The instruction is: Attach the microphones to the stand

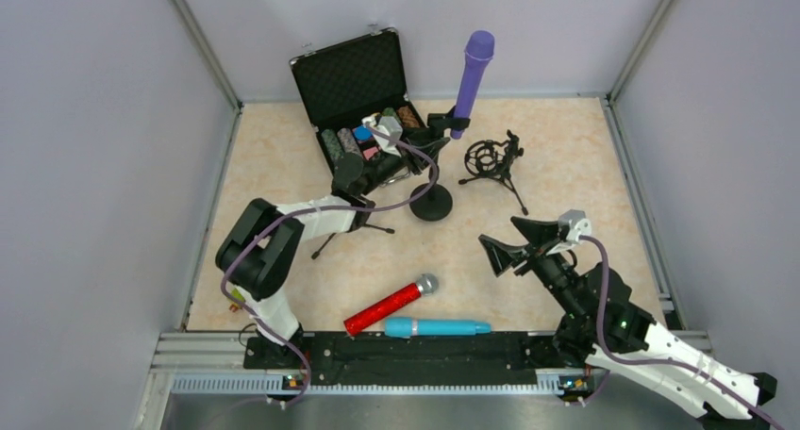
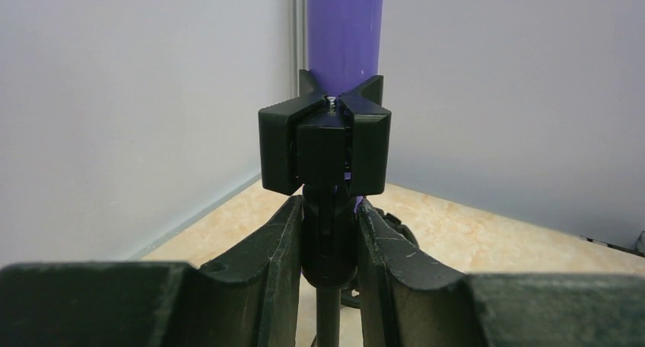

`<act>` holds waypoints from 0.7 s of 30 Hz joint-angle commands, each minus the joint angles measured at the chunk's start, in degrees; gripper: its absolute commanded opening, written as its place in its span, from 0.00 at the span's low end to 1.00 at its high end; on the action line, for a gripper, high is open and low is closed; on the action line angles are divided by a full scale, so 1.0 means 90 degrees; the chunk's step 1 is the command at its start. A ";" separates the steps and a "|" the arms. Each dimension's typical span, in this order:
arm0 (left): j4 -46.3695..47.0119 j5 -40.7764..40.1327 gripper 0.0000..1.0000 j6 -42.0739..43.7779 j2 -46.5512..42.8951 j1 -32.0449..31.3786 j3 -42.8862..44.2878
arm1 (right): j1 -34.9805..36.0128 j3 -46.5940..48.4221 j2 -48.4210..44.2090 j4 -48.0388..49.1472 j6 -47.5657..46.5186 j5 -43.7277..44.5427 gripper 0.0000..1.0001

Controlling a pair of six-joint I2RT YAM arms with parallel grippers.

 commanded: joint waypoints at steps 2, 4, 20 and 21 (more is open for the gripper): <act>0.1361 -0.0247 0.00 0.0027 0.0407 0.0137 0.0670 | -0.0051 0.0359 -0.0111 -0.0128 0.0020 0.0125 0.88; 0.1572 -0.0231 0.00 -0.0064 0.0638 0.0223 0.0778 | -0.0051 0.0372 -0.0131 -0.0264 -0.0025 0.0137 0.88; 0.2207 0.0210 0.00 -0.0246 0.1359 0.0625 0.0743 | -0.0050 0.0446 0.0198 -0.0251 -0.0409 0.0139 0.88; 0.2207 0.0292 0.00 -0.0243 0.1366 0.0627 0.0711 | -0.0053 0.0442 0.0217 -0.0227 -0.0421 0.0133 0.88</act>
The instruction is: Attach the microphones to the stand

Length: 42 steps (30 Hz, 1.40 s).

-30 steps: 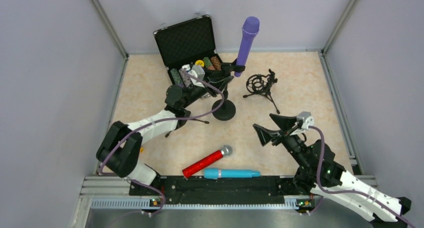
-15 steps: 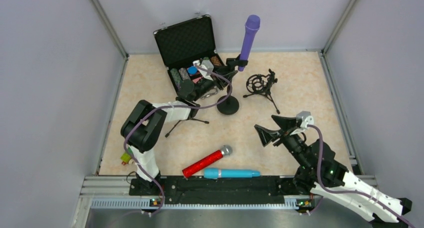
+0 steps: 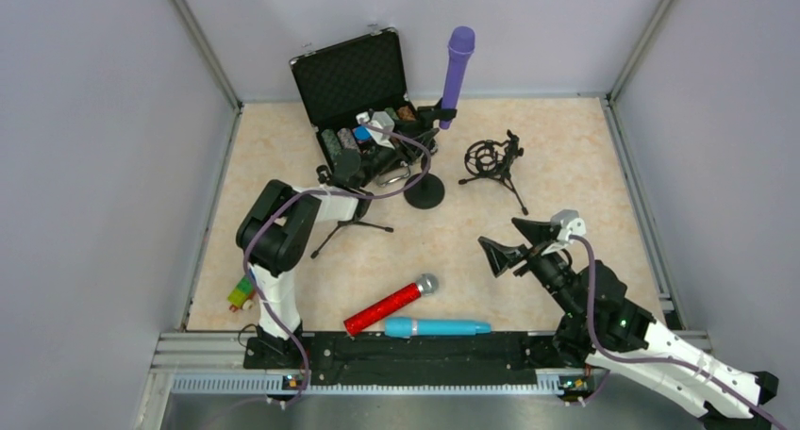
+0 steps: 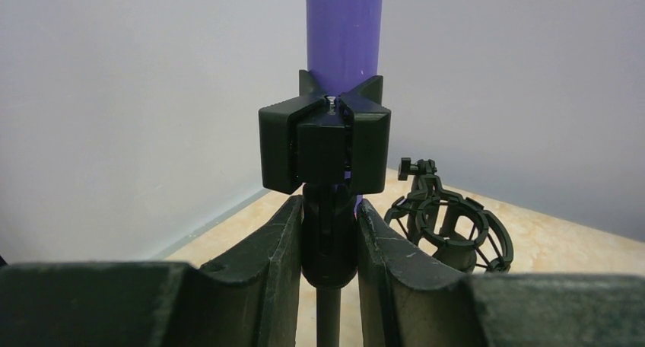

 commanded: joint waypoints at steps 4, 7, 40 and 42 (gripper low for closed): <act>0.1212 0.0252 0.00 0.0002 -0.0141 0.0040 -0.0068 | -0.0052 0.0376 0.0245 0.0232 -0.0222 0.0046 0.88; 0.1208 0.0209 0.07 0.0061 -0.0221 0.0041 -0.0167 | -0.0053 0.0367 0.0302 0.0230 -0.0252 0.0042 0.88; 0.0653 -0.0883 0.99 0.1102 -0.1877 -0.0011 -0.1774 | -0.0050 0.0618 0.0877 0.0329 -0.0070 -0.0212 0.89; 0.0340 -0.0924 0.99 0.1322 -0.2167 -0.0052 -0.1936 | -0.0055 0.0623 0.0930 0.0325 0.0010 -0.0234 0.89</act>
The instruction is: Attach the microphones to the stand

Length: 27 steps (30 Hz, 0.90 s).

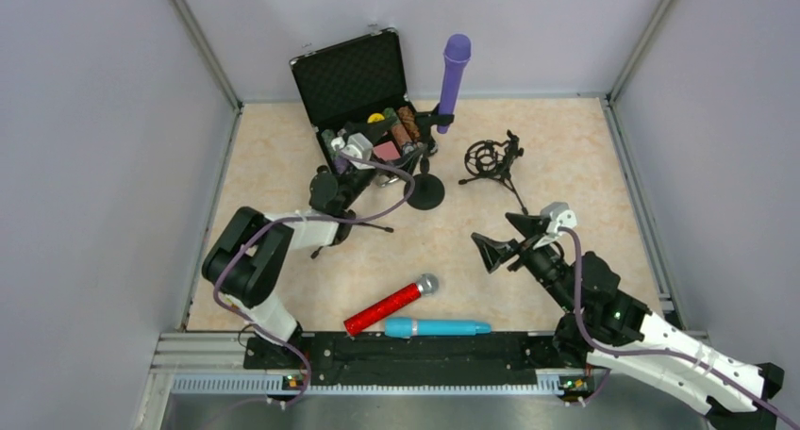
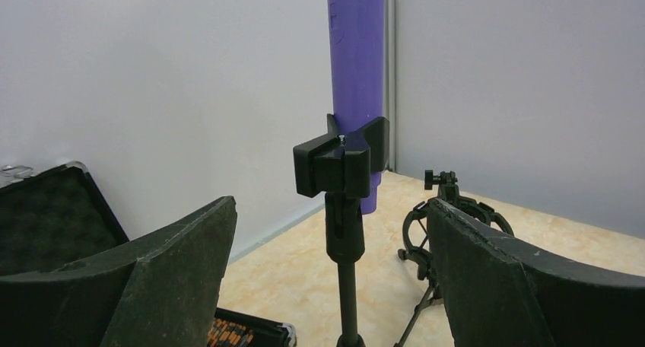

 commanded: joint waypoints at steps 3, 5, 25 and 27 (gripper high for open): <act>-0.0426 -0.0247 0.99 0.0693 -0.1013 -0.0117 -0.0487 | -0.0050 0.0331 0.0218 0.0051 0.0330 -0.0109 0.89; -0.0486 -0.0210 0.99 0.0822 -0.1229 -0.0148 -0.0622 | -0.0050 0.0402 0.0313 0.0044 0.0451 -0.0063 0.89; -0.8851 0.0043 0.99 0.2990 -0.4124 -0.0779 0.1026 | -0.0274 0.2248 0.2712 -0.1143 0.0930 -0.0222 0.99; -0.9456 -0.0064 0.99 0.3062 -0.4116 -0.0782 0.1241 | -0.0644 0.2391 0.2874 -0.1213 0.1076 -0.0748 0.99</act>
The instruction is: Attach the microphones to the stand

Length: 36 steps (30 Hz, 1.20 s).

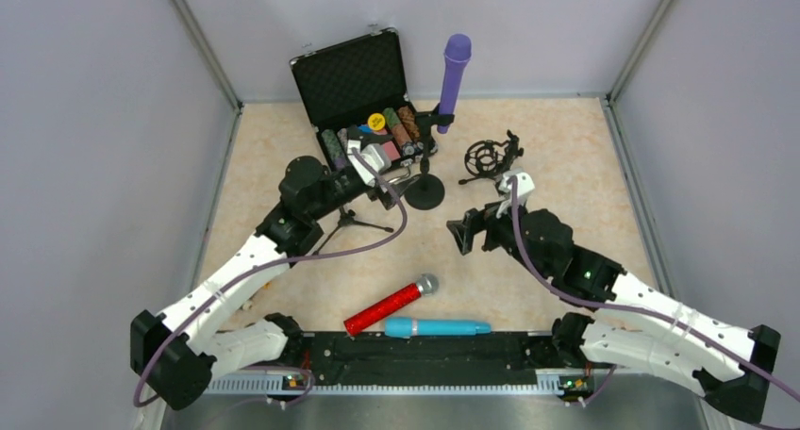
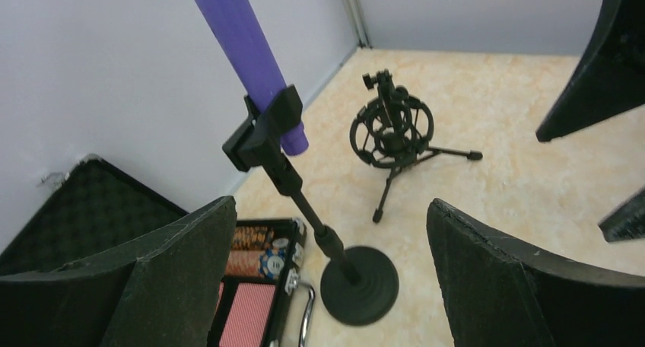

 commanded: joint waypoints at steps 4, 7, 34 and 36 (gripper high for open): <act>-0.2767 -0.0153 0.99 0.0572 0.0022 -0.0008 0.0802 | -0.1614 0.0777 0.0579 -0.0191 0.0498 -0.2063 0.99; -0.2938 0.0003 0.99 0.0762 0.0097 -0.0020 0.0820 | -0.2152 0.0912 0.0843 -0.0265 0.0517 -0.2813 0.99; -0.2361 0.0077 0.99 0.1216 -0.0275 -0.0219 -0.0348 | -0.5661 0.0332 0.3421 0.3159 0.3066 -0.6403 0.99; -0.2381 0.0092 0.99 0.1269 -0.0271 -0.0253 -0.0360 | -0.5662 0.0311 0.3604 0.3464 0.3319 -0.6395 0.99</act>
